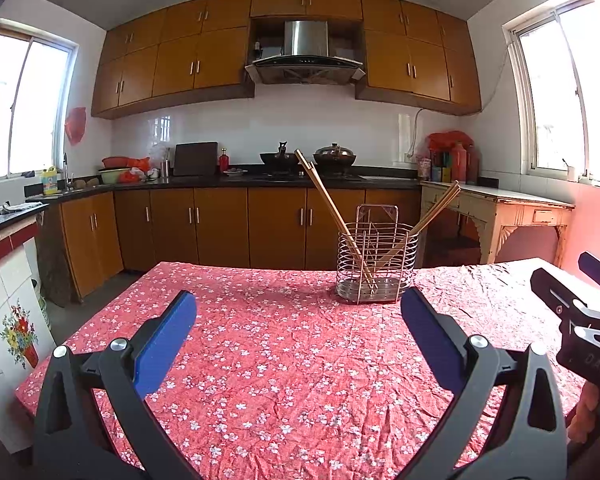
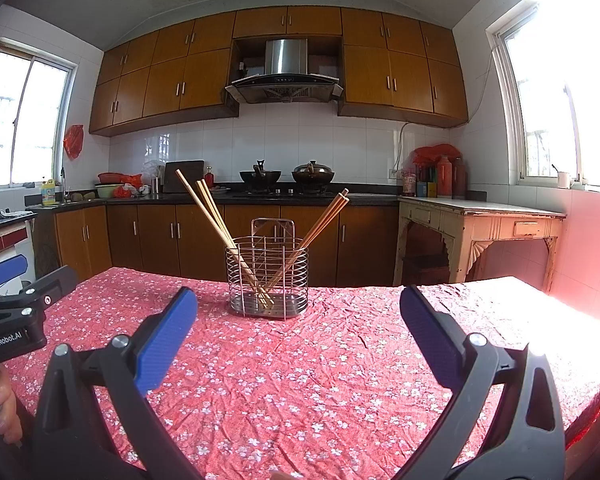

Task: Organize utensils

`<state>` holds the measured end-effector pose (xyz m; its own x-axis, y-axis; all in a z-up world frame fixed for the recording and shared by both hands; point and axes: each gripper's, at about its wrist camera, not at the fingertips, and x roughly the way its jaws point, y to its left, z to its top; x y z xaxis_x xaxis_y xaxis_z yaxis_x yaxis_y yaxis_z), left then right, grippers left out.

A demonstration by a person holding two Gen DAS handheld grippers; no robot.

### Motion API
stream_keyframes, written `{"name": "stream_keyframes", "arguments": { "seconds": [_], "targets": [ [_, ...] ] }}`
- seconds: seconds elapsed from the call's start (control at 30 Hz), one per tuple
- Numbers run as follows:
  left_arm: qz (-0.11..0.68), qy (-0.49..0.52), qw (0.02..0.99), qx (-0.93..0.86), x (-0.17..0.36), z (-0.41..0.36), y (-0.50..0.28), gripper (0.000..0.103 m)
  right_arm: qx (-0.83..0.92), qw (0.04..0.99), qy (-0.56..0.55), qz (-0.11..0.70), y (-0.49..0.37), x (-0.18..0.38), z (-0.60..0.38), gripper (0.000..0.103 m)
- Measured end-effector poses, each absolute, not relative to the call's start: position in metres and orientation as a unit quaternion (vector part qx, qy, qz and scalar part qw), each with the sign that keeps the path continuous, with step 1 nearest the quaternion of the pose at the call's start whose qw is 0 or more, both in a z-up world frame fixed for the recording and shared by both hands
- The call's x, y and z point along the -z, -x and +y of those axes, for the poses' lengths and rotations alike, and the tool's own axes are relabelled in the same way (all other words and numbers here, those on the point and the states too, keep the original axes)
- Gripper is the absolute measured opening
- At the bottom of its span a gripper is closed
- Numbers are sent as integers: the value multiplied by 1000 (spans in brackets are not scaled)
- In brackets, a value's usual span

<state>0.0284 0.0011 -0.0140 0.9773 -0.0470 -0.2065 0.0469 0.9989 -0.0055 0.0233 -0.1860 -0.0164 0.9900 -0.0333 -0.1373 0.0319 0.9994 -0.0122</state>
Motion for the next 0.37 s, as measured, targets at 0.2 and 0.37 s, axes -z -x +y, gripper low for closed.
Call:
{"name": "stream_keyframes", "arguments": {
  "seconds": [0.2, 0.37],
  "targets": [
    [103, 2, 994, 23, 13, 2, -29, 101, 17, 997, 4, 69, -24, 18, -185, 99],
    [105, 4, 994, 25, 13, 2, -29, 101, 17, 998, 4, 68, -24, 19, -185, 99]
  ]
}}
